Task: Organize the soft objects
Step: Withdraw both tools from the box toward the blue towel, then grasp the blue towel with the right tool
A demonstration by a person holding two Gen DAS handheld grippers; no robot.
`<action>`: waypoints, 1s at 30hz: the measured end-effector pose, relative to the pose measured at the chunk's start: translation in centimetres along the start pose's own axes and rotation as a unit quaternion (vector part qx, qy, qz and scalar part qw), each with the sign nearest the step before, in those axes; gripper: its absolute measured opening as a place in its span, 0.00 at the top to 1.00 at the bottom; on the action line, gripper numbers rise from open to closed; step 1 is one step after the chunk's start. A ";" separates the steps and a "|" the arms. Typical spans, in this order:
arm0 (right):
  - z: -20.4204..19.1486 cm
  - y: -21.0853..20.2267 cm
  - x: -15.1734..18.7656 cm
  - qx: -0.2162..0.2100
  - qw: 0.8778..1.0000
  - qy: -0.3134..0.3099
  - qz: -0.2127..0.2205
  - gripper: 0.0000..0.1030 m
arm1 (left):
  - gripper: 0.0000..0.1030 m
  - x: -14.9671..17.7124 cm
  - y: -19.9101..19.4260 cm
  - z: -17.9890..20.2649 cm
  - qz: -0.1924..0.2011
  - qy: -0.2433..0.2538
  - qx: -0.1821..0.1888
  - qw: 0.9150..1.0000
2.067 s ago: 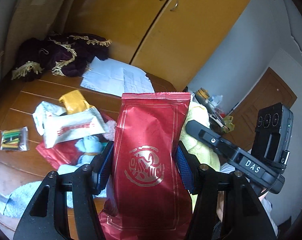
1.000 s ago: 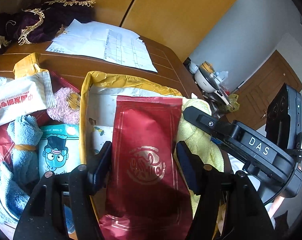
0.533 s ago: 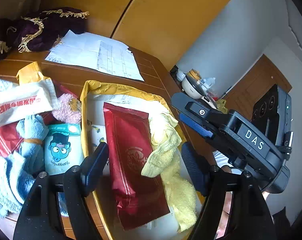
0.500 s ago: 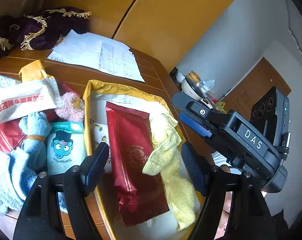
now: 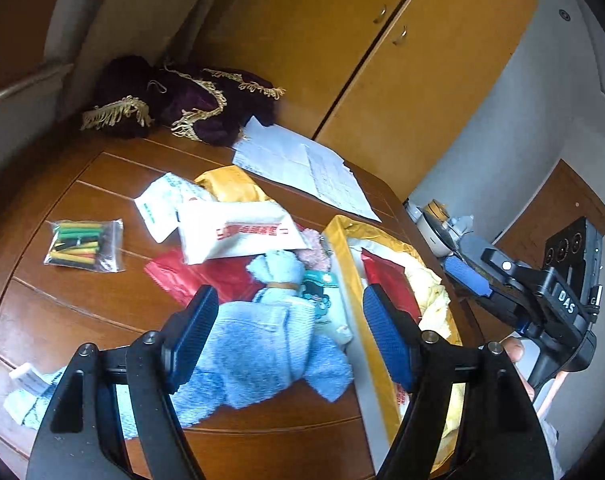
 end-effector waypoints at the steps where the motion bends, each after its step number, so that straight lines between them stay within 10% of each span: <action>1: -1.2 0.6 -0.1 -0.008 1.000 -0.006 -0.009 0.29 | 0.28 -0.1 0.0 -0.6 0.000 -0.004 -0.001 1.000; 8: -8.2 5.4 1.3 -0.051 0.996 -0.050 -0.058 0.32 | 0.28 -0.8 -2.1 -3.1 0.019 -0.020 0.006 1.000; 30: -3.3 6.8 2.6 0.032 0.996 0.013 -0.078 0.34 | 0.28 -0.9 -2.2 -3.2 0.042 0.003 -0.028 0.999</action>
Point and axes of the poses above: each gripper's, at about its wrist camera, not at the fingertips, and y roughly the way its jaws point, z to its right, x to its underside, the point moved 8 cm from there along y, roughly the way its jaws point, and after that the axes turned 9 degrees about -y, right-handed, at the moved point
